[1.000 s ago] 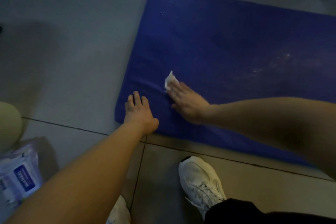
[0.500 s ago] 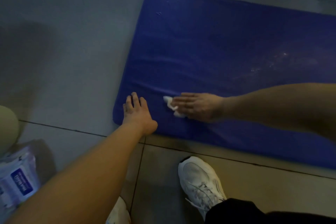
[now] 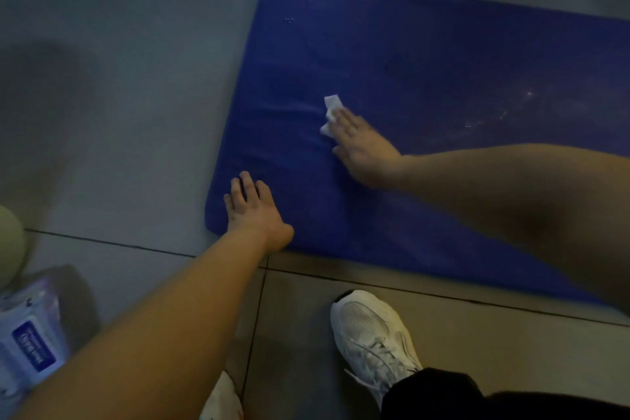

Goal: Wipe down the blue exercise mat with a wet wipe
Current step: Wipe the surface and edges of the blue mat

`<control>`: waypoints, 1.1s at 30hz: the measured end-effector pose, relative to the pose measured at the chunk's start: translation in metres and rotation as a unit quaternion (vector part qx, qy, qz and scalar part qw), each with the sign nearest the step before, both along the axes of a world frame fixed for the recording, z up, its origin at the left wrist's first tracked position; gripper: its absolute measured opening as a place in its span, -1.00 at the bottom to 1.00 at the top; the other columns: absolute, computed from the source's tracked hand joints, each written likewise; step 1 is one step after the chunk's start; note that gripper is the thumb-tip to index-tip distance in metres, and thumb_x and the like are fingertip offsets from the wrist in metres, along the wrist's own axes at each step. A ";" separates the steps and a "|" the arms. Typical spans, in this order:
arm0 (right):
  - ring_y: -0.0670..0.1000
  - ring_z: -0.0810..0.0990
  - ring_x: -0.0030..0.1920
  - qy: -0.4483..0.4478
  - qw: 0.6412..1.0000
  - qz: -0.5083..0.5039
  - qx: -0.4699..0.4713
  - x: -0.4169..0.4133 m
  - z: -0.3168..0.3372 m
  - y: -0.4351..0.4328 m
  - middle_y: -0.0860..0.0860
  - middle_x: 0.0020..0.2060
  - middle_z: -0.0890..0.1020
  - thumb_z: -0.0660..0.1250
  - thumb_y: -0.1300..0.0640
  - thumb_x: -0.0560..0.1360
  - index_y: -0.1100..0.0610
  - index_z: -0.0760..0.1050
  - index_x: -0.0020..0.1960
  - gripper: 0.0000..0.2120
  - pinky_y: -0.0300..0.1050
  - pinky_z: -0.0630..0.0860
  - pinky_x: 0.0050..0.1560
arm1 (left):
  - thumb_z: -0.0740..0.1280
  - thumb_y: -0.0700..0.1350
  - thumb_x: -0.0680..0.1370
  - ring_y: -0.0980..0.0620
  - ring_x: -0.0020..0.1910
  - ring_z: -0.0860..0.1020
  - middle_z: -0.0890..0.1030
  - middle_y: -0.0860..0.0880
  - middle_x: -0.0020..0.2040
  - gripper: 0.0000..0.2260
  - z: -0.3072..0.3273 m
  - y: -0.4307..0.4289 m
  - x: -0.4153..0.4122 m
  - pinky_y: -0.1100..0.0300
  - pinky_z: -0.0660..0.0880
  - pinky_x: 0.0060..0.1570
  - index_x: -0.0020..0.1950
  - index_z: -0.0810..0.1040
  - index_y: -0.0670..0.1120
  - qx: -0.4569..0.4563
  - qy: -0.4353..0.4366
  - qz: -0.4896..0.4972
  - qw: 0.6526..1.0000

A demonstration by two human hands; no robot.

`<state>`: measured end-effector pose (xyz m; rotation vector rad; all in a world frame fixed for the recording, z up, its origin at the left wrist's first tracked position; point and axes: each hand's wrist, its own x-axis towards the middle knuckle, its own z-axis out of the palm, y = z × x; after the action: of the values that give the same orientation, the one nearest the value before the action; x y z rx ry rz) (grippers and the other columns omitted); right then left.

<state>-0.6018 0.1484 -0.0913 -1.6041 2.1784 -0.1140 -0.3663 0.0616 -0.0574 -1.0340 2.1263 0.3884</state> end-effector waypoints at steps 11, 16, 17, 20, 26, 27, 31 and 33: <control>-0.01 -0.39 0.59 0.019 0.983 0.178 0.034 0.080 -0.013 0.027 0.00 0.63 -0.21 -0.10 -0.27 0.67 -0.01 -0.19 0.65 -0.34 0.11 -0.21 0.61 | 0.30 0.19 0.50 -0.29 0.55 -0.35 -0.41 -0.24 0.56 -0.03 -0.005 0.002 0.000 -0.19 -0.22 0.55 0.60 -0.28 -0.19 -0.006 0.015 0.007 1.000; 0.13 -0.51 0.54 0.036 0.994 0.082 0.056 0.082 -0.016 -0.019 0.07 0.61 -0.30 -0.13 -0.37 0.62 -0.15 -0.20 0.64 -0.32 0.28 -0.38 0.52 | 0.31 0.15 0.50 -0.28 0.54 -0.38 -0.43 -0.23 0.55 -0.03 -0.007 0.002 0.001 -0.18 -0.26 0.55 0.60 -0.29 -0.19 0.002 0.016 0.019 1.000; 0.14 -0.51 0.53 0.029 0.996 0.066 0.056 0.082 -0.016 -0.027 0.06 0.61 -0.31 -0.13 -0.36 0.62 -0.15 -0.20 0.64 -0.33 0.30 -0.39 0.51 | 0.31 0.15 0.50 -0.28 0.54 -0.38 -0.43 -0.23 0.55 -0.02 -0.007 0.002 0.000 -0.18 -0.26 0.55 0.60 -0.30 -0.19 0.004 0.015 0.021 1.000; 0.10 -0.46 0.56 0.023 0.998 0.040 0.052 0.078 -0.016 -0.038 0.06 0.62 -0.28 -0.11 -0.26 0.66 -0.04 -0.18 0.65 -0.36 0.22 -0.34 0.56 | 0.32 0.16 0.50 -0.28 0.55 -0.38 -0.42 -0.23 0.55 -0.01 -0.008 0.002 -0.001 -0.18 -0.24 0.55 0.60 -0.30 -0.19 0.004 0.011 0.021 1.000; 0.07 -0.29 0.61 0.003 0.998 -0.060 0.033 0.026 -0.009 -0.029 0.11 0.63 -0.19 -0.07 -0.06 0.72 0.21 -0.17 0.64 -0.38 0.04 -0.23 0.61 | 0.30 0.13 0.47 -0.27 0.54 -0.41 -0.46 -0.21 0.54 -0.02 -0.010 0.003 0.000 -0.18 -0.30 0.54 0.59 -0.31 -0.19 0.009 0.008 0.022 1.000; 0.10 -0.24 0.62 0.012 0.994 -0.104 0.031 0.008 -0.010 -0.024 0.13 0.64 -0.15 -0.05 -0.03 0.72 0.23 -0.14 0.64 -0.39 0.05 -0.22 0.61 | 0.29 0.13 0.47 -0.27 0.54 -0.41 -0.46 -0.21 0.54 -0.02 -0.010 0.002 0.000 -0.18 -0.30 0.54 0.59 -0.32 -0.18 0.010 0.009 0.021 1.000; 0.25 -0.14 0.62 0.097 0.944 -0.300 0.095 -0.061 -0.011 0.018 0.24 0.61 -0.02 -0.07 0.03 0.70 0.25 0.01 0.62 -0.45 0.18 -0.14 0.60 | 0.30 0.14 0.47 -0.26 0.53 -0.42 -0.47 -0.19 0.53 -0.01 -0.010 0.002 0.001 -0.17 -0.32 0.53 0.58 -0.33 -0.17 0.019 0.012 0.024 0.999; 0.27 -0.23 0.60 0.084 0.922 -0.349 0.145 -0.068 -0.006 0.026 0.26 0.61 -0.12 -0.17 0.04 0.71 0.28 -0.13 0.63 -0.44 0.20 -0.23 0.58 | 0.30 0.14 0.46 -0.26 0.53 -0.42 -0.48 -0.20 0.53 -0.01 -0.010 0.002 0.000 -0.18 -0.32 0.53 0.58 -0.33 -0.18 0.016 0.011 0.025 0.999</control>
<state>-0.6699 0.1749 -0.0971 -0.6468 2.6536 0.1401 -0.3662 0.0638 -0.0678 -1.0714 2.1098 0.4599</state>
